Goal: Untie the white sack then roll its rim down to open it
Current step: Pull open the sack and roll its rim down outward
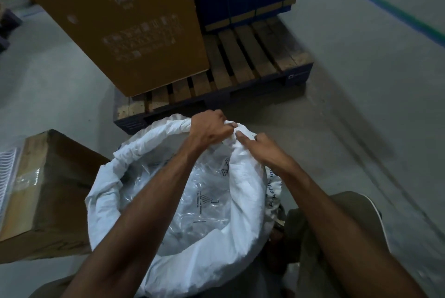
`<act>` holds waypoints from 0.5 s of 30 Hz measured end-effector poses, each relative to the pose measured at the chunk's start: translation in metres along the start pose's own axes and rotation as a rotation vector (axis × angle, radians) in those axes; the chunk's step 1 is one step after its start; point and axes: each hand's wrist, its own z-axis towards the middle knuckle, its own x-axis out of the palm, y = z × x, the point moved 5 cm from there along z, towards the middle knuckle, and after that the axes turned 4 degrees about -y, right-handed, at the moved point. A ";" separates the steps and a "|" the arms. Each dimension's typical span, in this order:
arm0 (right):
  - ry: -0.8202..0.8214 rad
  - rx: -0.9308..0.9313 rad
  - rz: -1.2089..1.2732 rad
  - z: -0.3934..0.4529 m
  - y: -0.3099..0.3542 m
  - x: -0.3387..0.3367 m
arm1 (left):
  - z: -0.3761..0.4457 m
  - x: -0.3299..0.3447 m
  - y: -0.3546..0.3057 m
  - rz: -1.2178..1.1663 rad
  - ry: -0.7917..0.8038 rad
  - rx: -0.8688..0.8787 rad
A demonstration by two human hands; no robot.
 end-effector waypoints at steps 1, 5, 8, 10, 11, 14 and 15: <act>-0.004 0.028 0.041 0.009 -0.011 0.003 | 0.001 0.001 0.000 -0.023 0.024 0.019; 0.015 0.187 0.404 0.023 -0.009 0.008 | 0.002 -0.010 0.000 -0.158 0.122 0.210; 0.080 0.272 0.699 0.014 0.003 0.002 | 0.003 -0.015 -0.004 -0.246 0.110 0.369; 0.136 0.250 0.801 0.013 0.006 0.002 | -0.004 -0.007 -0.014 -0.284 0.123 0.407; 0.139 0.244 0.805 0.013 0.005 0.002 | -0.006 -0.002 -0.017 -0.300 0.135 0.368; 0.156 0.206 0.776 0.013 0.007 0.002 | 0.000 0.004 -0.020 -0.133 0.077 0.225; 0.144 0.173 0.696 0.014 0.007 0.003 | 0.003 0.003 -0.022 -0.043 0.039 0.202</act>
